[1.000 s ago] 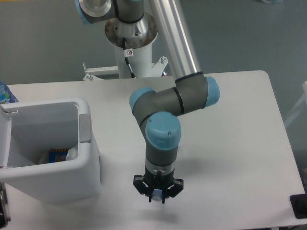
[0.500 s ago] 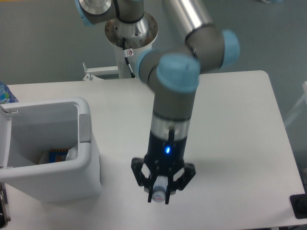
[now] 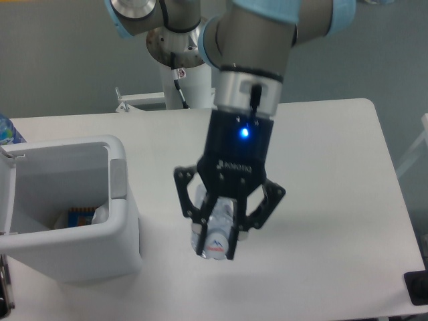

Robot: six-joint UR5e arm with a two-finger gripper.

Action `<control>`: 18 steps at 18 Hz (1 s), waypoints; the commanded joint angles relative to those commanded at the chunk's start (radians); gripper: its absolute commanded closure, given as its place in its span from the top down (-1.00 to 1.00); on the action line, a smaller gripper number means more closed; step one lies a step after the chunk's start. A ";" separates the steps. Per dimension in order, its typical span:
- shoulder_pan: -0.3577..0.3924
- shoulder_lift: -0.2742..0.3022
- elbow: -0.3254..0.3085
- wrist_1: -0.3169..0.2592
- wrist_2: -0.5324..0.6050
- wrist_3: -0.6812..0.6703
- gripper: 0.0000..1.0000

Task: Place the trash in the trash can
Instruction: 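Lift the bottle and carry it over the trash bin, then lower the bottle into the bin and open the gripper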

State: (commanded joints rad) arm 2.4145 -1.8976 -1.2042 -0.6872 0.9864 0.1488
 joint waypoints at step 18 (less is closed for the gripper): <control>-0.167 0.063 -0.043 -0.002 -0.055 -0.152 -0.37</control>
State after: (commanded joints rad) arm 2.2474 -1.8346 -1.2470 -0.6888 0.9311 -0.0030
